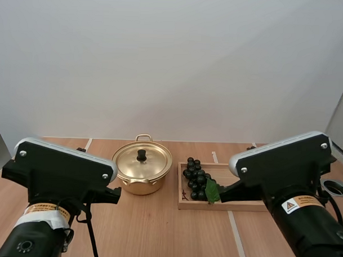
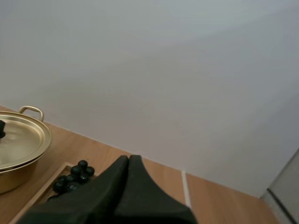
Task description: Open the pot, put the pineapple inside, and close it
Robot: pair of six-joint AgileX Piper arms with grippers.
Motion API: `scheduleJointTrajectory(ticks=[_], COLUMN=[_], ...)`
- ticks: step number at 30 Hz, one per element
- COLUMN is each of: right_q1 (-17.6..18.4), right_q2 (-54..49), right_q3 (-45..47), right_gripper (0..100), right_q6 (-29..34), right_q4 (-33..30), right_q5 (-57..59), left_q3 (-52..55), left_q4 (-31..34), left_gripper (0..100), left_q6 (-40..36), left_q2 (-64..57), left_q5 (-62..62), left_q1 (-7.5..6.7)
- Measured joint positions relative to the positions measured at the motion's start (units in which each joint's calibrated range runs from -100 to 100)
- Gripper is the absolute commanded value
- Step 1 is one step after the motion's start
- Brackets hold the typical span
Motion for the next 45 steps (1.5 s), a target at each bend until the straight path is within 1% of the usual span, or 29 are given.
scheduleJointTrajectory(ticks=[3, 8, 12, 16, 20, 22, 25, 30, 33, 38, 41, 45], right_q1=[0.0, -0.07, -0.07, -0.07, -0.16, -0.24, -0.38, -0.47, -0.56, -0.87, -0.87, -0.87], right_q2=[-0.04, -0.15, -0.15, -0.15, -0.15, -0.15, -0.25, -0.25, -0.25, -0.25, -0.25, -0.25], right_q3=[3.15, 7.83, 10.21, 11.7, 12.46, 12.46, 12.46, 12.61, 12.61, 12.61, 12.61, 12.61], right_gripper=[0, 0, 0, 0, 0, 0, 0, 0, 0, 0, 0, 0], right_q6=[0.0, 0.0, 0.0, 0.0, 0.0, 0.0, 0.0, 0.18, 3.81, 10.64, 12.24, 12.41], right_q4=[1.96, 2.29, 2.03, 1.92, -1.68, -5.33, -8.97, -10.02, -8.44, -7.81, -7.69, -7.9], right_q5=[0.44, -0.7, -0.89, -1.4, -1.4, -0.62, 2.4, 3.3, 3.36, 3.51, 3.69, 4.23], left_q3=[0.22, 0.26, 0.26, 0.26, 0.39, 0.38, 0.38, 0.38, 0.38, 0.38, 0.38, 0.38], left_q4=[0.0, 0.1, 0.1, 0.1, 0.1, 0.1, 0.1, 0.1, 0.1, 0.1, 0.1, 0.1], left_gripper=[0, 0, 0, 0, 0, 0, 0, 0, 0, 0, 0, 0], left_q6=[-2.6, -6.27, -7.73, -8.17, -8.26, -8.26, -8.26, -8.26, -8.26, -8.26, -8.26, -8.37], left_q2=[0.0, 0.0, 0.0, 0.0, 0.0, 0.0, 0.0, 0.0, 0.0, 0.0, 0.0, 0.0], left_q5=[2.77, 4.75, 4.75, 6.84, 10.78, 11.63, 12.22, 12.3, 12.44, 12.98, 14.11, 14.66], left_q1=[0.0, 0.49, 0.81, 0.81, 0.81, 0.81, 0.96, 0.96, 1.03, 1.03, 1.03, 1.03])
